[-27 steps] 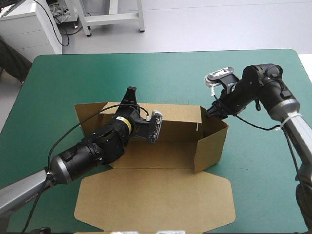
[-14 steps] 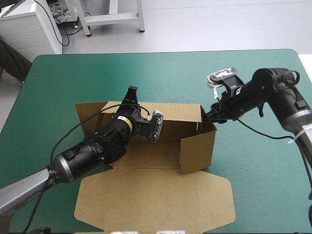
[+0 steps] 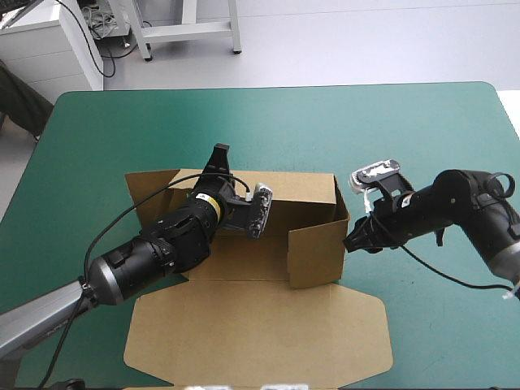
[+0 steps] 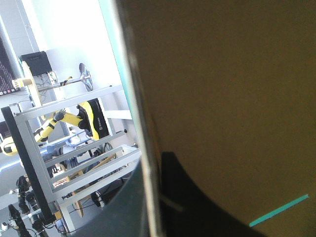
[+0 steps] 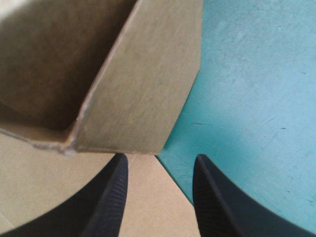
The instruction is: Fold the box
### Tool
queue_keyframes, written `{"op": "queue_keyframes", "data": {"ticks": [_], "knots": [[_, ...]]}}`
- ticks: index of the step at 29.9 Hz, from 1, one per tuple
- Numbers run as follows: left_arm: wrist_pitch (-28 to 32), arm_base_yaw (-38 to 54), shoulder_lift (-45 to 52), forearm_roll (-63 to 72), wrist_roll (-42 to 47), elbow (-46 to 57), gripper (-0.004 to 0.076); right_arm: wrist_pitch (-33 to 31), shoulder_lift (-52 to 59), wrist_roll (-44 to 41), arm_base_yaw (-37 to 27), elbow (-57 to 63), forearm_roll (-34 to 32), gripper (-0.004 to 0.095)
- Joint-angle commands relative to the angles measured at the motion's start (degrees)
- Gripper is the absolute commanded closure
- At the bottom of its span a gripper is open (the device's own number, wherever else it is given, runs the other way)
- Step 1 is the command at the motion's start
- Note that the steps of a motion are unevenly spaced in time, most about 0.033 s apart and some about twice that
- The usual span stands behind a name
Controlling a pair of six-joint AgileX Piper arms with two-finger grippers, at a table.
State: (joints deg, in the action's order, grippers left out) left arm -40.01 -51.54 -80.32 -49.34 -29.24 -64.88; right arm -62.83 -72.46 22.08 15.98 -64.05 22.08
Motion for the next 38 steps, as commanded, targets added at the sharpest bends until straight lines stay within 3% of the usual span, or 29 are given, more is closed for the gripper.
{"op": "queue_keyframes", "data": {"ticks": [1, 10, 19, 26, 34, 38], "knots": [[0.27, -0.69, 0.80, 2.65, -0.37, -0.66, 0.0731, 5.10, 3.76, 1.23, 1.97, 2.10, 3.81, 0.0521], [-0.07, -0.69, 0.80, 2.88, -0.37, -0.66, 0.0731, 16.46, 4.98, -5.92, 7.63, 4.57, -1.04, 0.0521], [-0.21, -0.69, 0.77, 5.38, -1.24, -0.66, 0.0731, 20.04, 4.87, -10.75, 9.88, 5.06, -2.12, 0.0521], [-0.59, -0.69, 0.01, 6.08, -2.21, -0.66, 0.0731, 25.41, 4.87, -23.10, 16.98, 5.06, -13.21, 0.0521], [0.15, -0.69, 0.01, 6.08, 0.16, -0.66, 0.0731, 26.28, 4.79, -33.39, 23.31, 5.06, -27.49, 0.0520], [1.20, -0.69, 0.01, 2.45, 4.80, -0.66, 0.0731, 26.32, 4.79, -34.40, 23.45, 5.06, -28.69, 0.0468]]}}
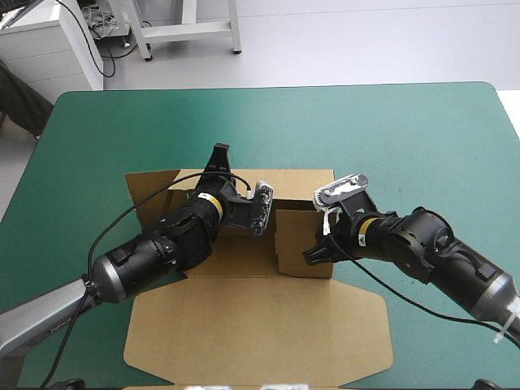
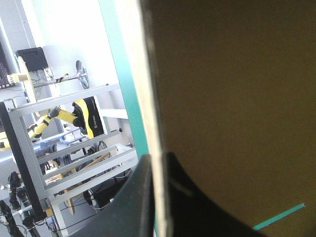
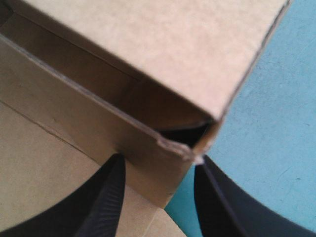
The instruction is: Fold the box
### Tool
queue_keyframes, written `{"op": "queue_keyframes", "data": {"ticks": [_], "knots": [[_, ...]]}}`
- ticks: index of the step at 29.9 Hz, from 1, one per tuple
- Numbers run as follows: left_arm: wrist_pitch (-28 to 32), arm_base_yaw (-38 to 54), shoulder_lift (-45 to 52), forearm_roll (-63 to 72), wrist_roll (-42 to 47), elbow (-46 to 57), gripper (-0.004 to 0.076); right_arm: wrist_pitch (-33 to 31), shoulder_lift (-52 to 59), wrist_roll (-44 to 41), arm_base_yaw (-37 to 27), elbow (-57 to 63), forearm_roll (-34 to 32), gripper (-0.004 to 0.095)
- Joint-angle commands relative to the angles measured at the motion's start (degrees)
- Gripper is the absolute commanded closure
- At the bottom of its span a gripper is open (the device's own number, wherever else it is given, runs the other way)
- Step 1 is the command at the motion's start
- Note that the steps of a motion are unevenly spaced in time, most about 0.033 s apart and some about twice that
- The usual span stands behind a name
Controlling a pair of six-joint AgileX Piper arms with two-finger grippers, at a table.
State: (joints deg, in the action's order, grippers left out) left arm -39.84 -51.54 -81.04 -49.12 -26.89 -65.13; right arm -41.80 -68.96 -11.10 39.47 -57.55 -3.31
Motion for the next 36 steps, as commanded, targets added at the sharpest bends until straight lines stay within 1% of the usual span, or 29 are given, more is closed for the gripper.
{"op": "queue_keyframes", "data": {"ticks": [1, 3, 5, 7, 11, 18, 20, 22, 26, 27, 30, 31, 32, 34, 36], "knots": [[1.03, -0.69, 0.72, 1.38, 3.29, -0.42, 0.0731, 5.72, 1.29, -1.19, -0.04, -1.44, -3.16, 0.0447], [0.67, -0.69, 0.72, 1.22, 3.60, -0.42, 0.0731, 7.55, 1.14, -1.83, -0.04, -1.44, -2.34, 0.0423], [0.52, -0.69, 0.72, 1.22, 3.60, -0.42, 0.0731, 10.18, 0.82, -3.33, -0.04, -1.44, -1.66, 0.0423], [0.52, -0.69, 0.72, 1.08, 4.33, -0.42, 0.0731, 10.58, 0.11, -2.38, -0.04, -1.44, -0.55, 0.0422], [0.74, -0.69, 0.72, -1.14, 7.11, -0.42, 0.0731, 9.48, -2.16, -2.05, 0.08, -1.44, 0.80, 0.0422], [0.74, -0.69, 0.82, -0.37, 8.07, -0.42, 0.0731, 10.43, -5.66, -2.68, 0.08, -1.44, 0.46, 0.0423], [0.43, -0.69, 0.82, -0.37, 8.07, -0.42, 0.0731, 11.23, -6.14, -2.87, 0.08, -1.44, 0.46, 0.0423], [0.43, -0.69, 0.82, -0.37, 8.07, -0.42, 0.0731, 12.82, -6.40, -5.00, 0.08, -1.44, 0.46, 0.0423], [-0.68, -0.69, 0.82, -0.37, 8.07, -0.42, 0.0731, 15.87, -6.40, -5.26, 0.08, -1.44, 0.33, 0.0426], [-0.98, -0.69, 0.82, -0.37, 8.07, -0.42, 0.0731, 16.40, -6.40, -5.26, 0.08, -1.44, 0.33, 0.0443], [-1.23, -0.69, 0.82, -0.37, 8.07, -0.42, 0.0731, 17.07, -6.40, -5.26, 0.08, -1.44, 0.44, 0.0540], [-1.23, -0.69, 0.82, -0.37, 8.07, -0.42, 0.0731, 17.18, -6.40, -5.26, 0.08, -1.44, 0.44, 0.0623], [-1.23, -0.69, 0.82, -0.37, 8.07, -0.42, 0.0731, 17.28, -6.40, -5.26, 0.08, -1.44, 0.44, 0.0664], [-1.23, -0.69, 0.82, -0.16, 8.07, -0.42, 0.0731, 17.67, -6.40, -5.26, 0.08, -1.44, 0.30, 0.0825], [-1.12, -0.69, 0.82, 0.07, 8.07, -0.42, 0.0731, 17.96, -6.40, -5.25, 0.08, -1.44, 0.30, 0.0931]]}}
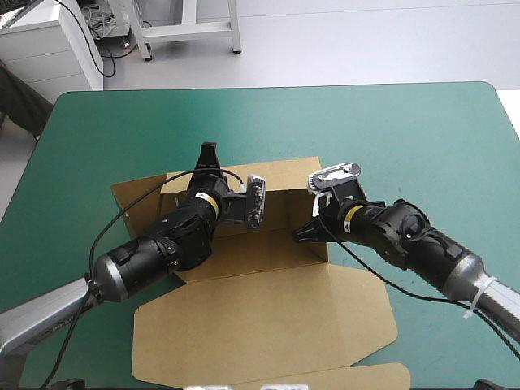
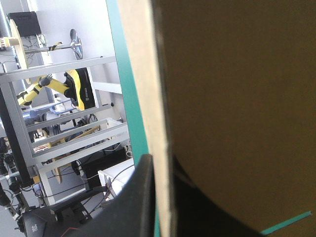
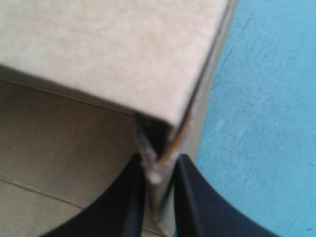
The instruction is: Fold the box
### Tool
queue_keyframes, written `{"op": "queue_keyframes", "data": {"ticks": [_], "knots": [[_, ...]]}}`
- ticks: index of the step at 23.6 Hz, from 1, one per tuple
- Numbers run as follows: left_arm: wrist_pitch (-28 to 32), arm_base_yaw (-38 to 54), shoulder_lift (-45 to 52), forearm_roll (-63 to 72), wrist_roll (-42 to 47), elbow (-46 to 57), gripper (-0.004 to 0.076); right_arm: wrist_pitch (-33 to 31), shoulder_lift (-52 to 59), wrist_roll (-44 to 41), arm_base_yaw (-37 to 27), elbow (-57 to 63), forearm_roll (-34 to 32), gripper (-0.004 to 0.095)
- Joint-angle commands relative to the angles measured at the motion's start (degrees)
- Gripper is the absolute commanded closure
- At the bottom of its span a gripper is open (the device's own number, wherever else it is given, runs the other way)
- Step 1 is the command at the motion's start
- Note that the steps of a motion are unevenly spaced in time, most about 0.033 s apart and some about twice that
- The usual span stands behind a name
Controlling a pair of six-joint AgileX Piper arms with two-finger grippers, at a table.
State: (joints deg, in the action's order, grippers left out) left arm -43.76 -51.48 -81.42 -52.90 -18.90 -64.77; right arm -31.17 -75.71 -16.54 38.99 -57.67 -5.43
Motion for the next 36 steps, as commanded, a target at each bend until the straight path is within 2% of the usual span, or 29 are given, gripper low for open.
{"op": "queue_keyframes", "data": {"ticks": [1, 17, 19, 20, 21, 22, 24, 28, 31, 36], "knots": [[2.95, -0.74, 1.20, 3.84, 0.08, -0.77, 0.0731, 7.33, 0.36, 0.19, 0.56, -1.32, 2.41, 0.0927], [4.90, -1.01, 1.20, 7.24, -0.05, -0.77, 0.0720, 11.10, -2.20, -0.23, 0.56, -1.32, 1.03, 0.0926], [3.67, -2.48, 1.29, 7.24, -0.20, -0.77, 0.0634, 12.36, -3.57, -0.23, 0.56, -1.32, 1.03, 0.0927], [2.81, -3.71, 1.29, 7.46, -0.20, -0.77, 0.0545, 13.04, -4.60, -0.23, 0.46, -1.32, 1.03, 0.0926], [2.69, -4.43, 1.29, 7.46, -0.20, -0.77, 0.0490, 13.13, -4.98, -0.23, 0.46, -1.32, 1.03, 0.0926], [2.69, -5.78, 1.29, 7.46, -0.08, -0.77, 0.0386, 13.62, -5.68, -0.23, 0.22, -1.32, 1.03, 0.0927], [1.84, -7.21, 1.45, 7.46, 1.15, -0.77, 0.0299, 14.39, -6.29, -0.23, -0.94, -1.32, 1.14, 0.0927], [0.94, -8.14, 2.46, 6.23, 2.20, -0.77, 0.0290, 14.39, -6.35, -0.23, -3.94, -1.32, 1.37, 0.0926], [0.94, -8.14, 4.16, 5.12, 6.07, -0.77, 0.0290, 15.21, -6.35, -0.23, -4.12, -1.32, 1.01, 0.0927], [0.28, -9.20, 7.31, 6.36, 6.07, -0.77, 0.0290, 17.15, -6.94, -0.23, -4.12, -1.32, 1.11, 0.0927]]}}
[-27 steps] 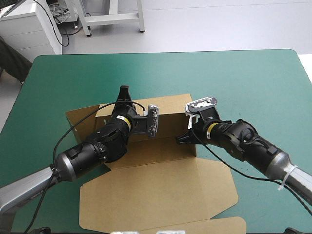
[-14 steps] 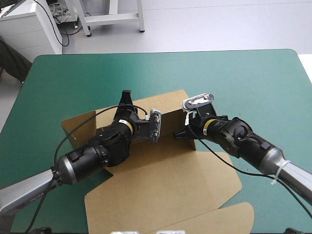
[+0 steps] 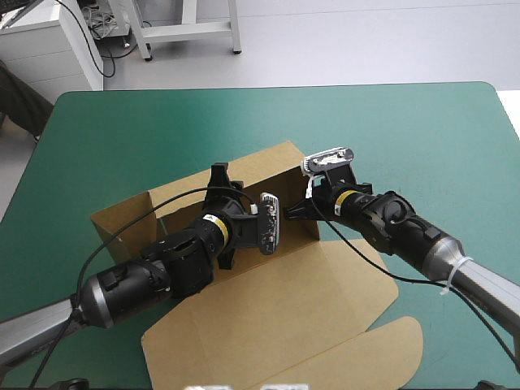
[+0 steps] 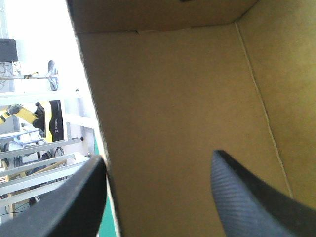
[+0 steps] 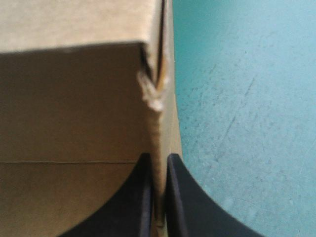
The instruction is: Fold the box
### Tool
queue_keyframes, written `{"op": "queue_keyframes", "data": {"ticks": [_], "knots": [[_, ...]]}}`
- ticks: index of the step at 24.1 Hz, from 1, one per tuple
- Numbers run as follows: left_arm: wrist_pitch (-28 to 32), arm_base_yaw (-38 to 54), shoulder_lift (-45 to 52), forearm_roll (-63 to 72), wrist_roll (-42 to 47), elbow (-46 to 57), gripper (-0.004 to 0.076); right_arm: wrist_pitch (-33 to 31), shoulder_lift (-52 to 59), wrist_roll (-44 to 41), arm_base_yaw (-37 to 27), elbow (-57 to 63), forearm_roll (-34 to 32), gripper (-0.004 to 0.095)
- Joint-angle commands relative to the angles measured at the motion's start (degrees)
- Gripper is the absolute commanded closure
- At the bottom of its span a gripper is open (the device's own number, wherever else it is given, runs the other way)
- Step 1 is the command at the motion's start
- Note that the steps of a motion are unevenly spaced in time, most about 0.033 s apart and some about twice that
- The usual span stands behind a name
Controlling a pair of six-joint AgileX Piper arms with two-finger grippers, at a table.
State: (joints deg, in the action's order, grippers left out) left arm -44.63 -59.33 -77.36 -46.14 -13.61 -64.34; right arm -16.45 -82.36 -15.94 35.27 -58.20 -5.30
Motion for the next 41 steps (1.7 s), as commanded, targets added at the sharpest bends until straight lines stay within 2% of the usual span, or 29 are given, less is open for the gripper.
{"op": "queue_keyframes", "data": {"ticks": [1, 6, 8, 9, 14, 15, 16, 18, 23, 27, 30, 35, 38, 41], "knots": [[0.69, -1.79, 3.72, -0.55, 0.79, -1.21, 0.0290, 2.43, -0.44, -0.83, -0.40, -0.79, 0.99, 0.0927], [-0.26, -4.21, 6.73, -0.89, 0.79, -1.21, 0.0299, 2.04, -0.55, -0.83, -0.40, -1.02, 0.99, 0.0927], [-0.26, -4.21, 8.16, -1.80, 2.97, -1.21, 0.0337, 1.00, -0.55, -0.83, -0.53, -1.48, 0.89, 0.0927], [-0.91, -4.21, 9.06, -4.87, 6.90, -1.21, 0.0400, -1.66, -0.55, -0.83, -1.28, -2.56, 0.73, 0.0927], [-1.88, -3.89, 10.75, -13.71, 9.05, -1.44, 0.0638, -10.98, -0.55, 0.39, -3.78, -6.63, 0.60, 0.0927], [-1.47, -3.02, 10.78, -13.87, 10.15, -1.83, 0.0716, -12.92, -0.55, 0.69, -4.15, -7.55, 0.49, 0.0927], [-0.90, -1.72, 10.78, -13.87, 10.69, -2.25, 0.0727, -14.35, -0.55, 0.87, -4.51, -8.26, 0.34, 0.0927], [2.55, 6.65, 10.78, -12.36, 12.57, -3.97, 0.0718, -21.36, -0.55, 0.98, -5.64, -11.79, -2.35, 0.0928], [14.63, 29.06, 10.78, 7.54, 12.27, -4.66, 0.0718, -29.04, -0.79, 4.74, -10.02, -18.27, -3.14, 0.0928], [17.27, 42.35, 12.61, 30.33, 2.51, -3.63, 0.0718, -31.66, -4.31, 9.05, -16.87, -23.81, -1.08, 0.0928], [20.64, 43.77, 16.64, 36.41, 0.07, 1.43, 0.0718, -32.96, -10.19, 14.45, -20.66, -28.13, 4.56, 0.0928], [22.71, 43.77, 25.07, 39.35, 0.07, 11.39, 0.0724, -34.26, -18.69, 17.92, -22.17, -32.69, 7.18, 0.0928], [25.77, 43.77, 34.36, 42.96, 0.07, 18.51, 0.0731, -34.04, -24.32, 18.86, -22.05, -35.34, 8.03, 0.0928], [25.35, 43.77, 41.29, 44.78, 0.07, 22.82, 0.0731, -35.15, -27.85, 20.23, -22.05, -36.27, 9.75, 0.0928]]}}
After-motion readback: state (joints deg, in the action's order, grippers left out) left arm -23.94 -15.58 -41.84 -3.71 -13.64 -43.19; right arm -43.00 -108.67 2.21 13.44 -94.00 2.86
